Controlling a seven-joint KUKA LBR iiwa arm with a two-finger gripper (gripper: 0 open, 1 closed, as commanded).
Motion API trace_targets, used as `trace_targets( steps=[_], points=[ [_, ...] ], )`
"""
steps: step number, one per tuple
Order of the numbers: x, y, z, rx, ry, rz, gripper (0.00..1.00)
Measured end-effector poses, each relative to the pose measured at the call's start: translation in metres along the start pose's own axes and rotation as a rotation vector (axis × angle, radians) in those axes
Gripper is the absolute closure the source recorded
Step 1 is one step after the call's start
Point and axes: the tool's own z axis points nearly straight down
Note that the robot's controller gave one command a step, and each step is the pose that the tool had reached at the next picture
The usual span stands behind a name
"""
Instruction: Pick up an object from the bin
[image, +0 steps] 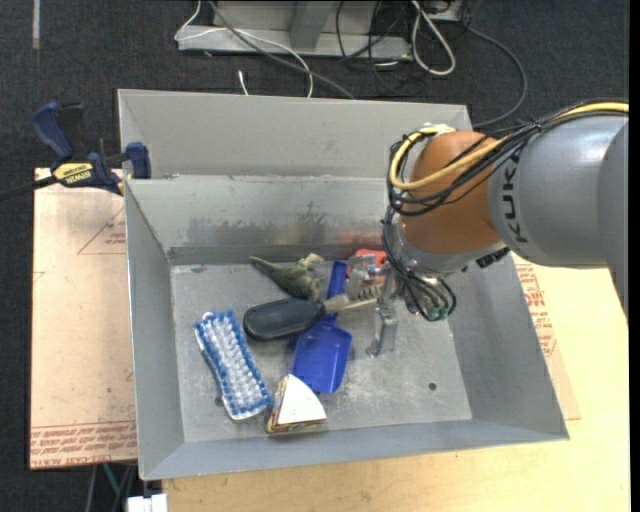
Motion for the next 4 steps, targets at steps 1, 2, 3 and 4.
trace_targets(
  steps=[1, 2, 3, 4],
  points=[
    [0.000, 0.000, 0.000, 0.000, 0.000, 0.001, 0.00],
    [-0.021, 0.072, 0.044, 0.001, -0.004, 0.016, 0.00],
    [-0.023, 0.071, 0.045, 0.003, -0.003, 0.017, 0.00],
    [-0.003, 0.104, 0.043, 0.001, -0.016, -0.213, 1.00]
  ],
)
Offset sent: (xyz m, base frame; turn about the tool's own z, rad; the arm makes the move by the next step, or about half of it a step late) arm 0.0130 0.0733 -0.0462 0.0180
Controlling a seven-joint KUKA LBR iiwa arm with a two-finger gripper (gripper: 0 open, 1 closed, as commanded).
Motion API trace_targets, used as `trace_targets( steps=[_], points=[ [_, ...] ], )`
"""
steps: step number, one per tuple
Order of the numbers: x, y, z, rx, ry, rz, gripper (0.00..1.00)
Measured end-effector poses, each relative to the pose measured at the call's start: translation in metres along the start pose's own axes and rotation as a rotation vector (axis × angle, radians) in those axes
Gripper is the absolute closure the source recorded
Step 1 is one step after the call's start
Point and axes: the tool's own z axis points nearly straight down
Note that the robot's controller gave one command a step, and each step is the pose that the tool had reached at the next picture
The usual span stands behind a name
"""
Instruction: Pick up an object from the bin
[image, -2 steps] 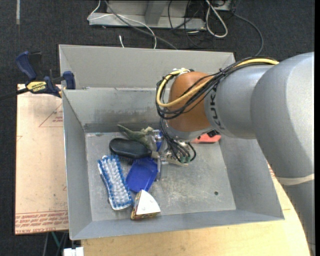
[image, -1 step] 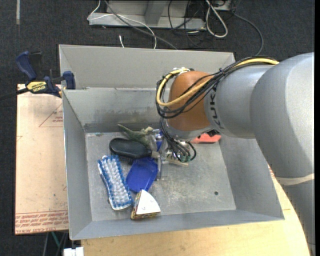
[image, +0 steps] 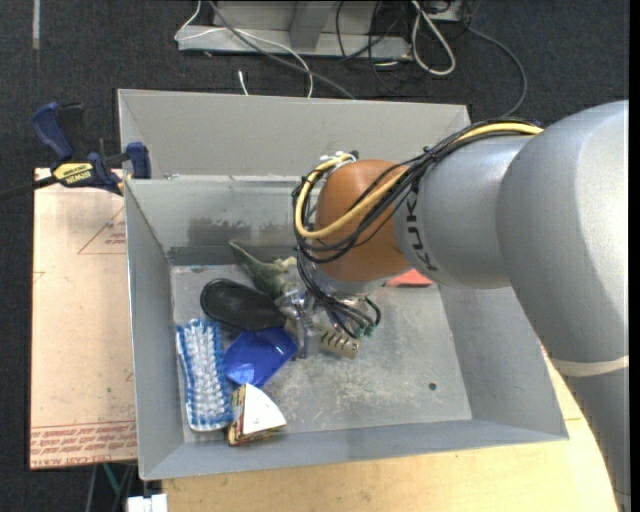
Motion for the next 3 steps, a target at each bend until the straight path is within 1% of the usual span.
trace_targets(
  steps=[1, 2, 3],
  points=[
    [0.0000, -0.0001, 0.0000, 0.000, 0.000, 0.000, 1.00],
    [0.0015, -0.0005, 0.0012, 0.000, -0.001, 0.287, 1.00],
    [-0.0047, -0.0012, 0.0006, 0.001, -0.011, 0.014, 1.00]
  ],
)
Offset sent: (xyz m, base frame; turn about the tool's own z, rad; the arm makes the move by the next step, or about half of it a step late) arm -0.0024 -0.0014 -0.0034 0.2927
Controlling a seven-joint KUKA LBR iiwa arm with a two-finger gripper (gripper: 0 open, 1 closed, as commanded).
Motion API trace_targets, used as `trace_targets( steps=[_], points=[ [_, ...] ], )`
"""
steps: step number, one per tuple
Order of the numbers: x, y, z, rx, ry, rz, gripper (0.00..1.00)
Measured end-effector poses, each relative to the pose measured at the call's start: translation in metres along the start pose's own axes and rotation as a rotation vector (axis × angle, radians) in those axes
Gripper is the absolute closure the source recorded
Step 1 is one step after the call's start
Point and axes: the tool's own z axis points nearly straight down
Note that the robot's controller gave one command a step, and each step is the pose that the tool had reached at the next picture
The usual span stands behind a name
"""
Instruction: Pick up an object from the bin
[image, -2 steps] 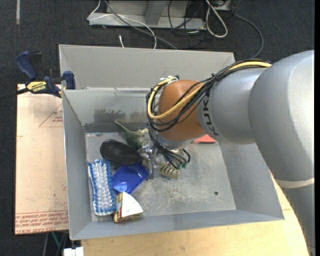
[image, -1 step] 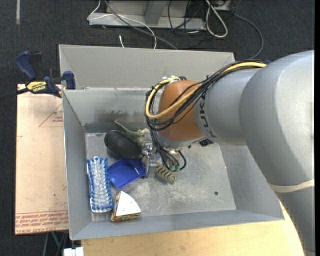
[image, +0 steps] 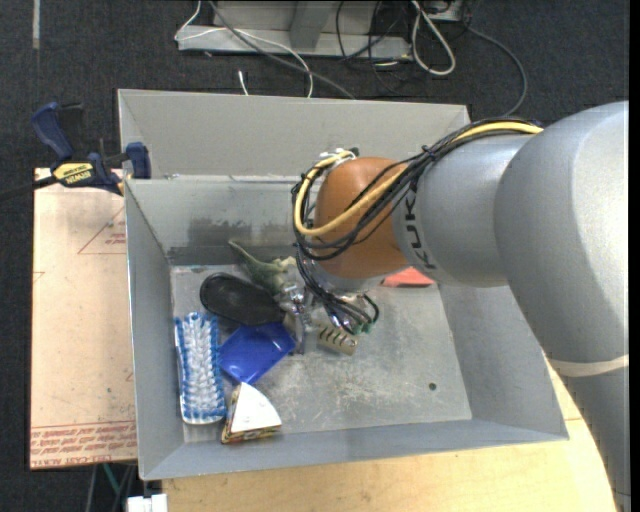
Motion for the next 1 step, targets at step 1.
trace_targets(
  steps=[1],
  points=[
    [0.0048, 0.0018, 0.0006, 0.001, 0.011, 0.233, 1.00]
  ],
)
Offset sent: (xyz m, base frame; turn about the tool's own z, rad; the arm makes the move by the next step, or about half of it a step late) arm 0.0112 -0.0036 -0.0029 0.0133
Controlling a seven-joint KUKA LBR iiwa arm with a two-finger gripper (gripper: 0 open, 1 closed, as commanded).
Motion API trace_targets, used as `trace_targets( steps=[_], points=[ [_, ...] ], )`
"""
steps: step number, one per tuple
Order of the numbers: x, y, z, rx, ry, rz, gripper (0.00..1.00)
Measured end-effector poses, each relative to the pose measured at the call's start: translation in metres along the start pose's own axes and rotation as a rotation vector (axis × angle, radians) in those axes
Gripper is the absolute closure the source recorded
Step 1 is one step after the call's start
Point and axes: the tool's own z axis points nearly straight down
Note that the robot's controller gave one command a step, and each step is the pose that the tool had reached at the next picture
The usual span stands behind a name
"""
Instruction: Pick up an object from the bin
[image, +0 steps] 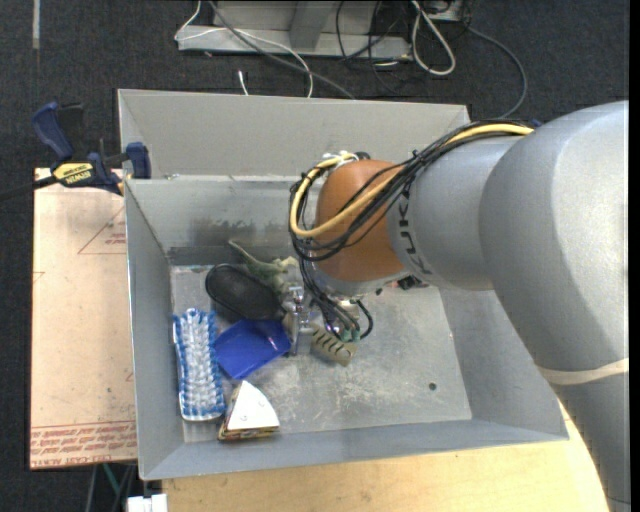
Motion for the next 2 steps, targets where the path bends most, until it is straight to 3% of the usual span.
trace_targets(
  steps=[1, 2],
  points=[
    [-0.0177, -0.0045, 0.0013, -0.002, -0.015, -0.218, 1.00],
    [-0.0175, -0.0035, 0.0012, -0.002, -0.014, -0.205, 1.00]
  ],
)
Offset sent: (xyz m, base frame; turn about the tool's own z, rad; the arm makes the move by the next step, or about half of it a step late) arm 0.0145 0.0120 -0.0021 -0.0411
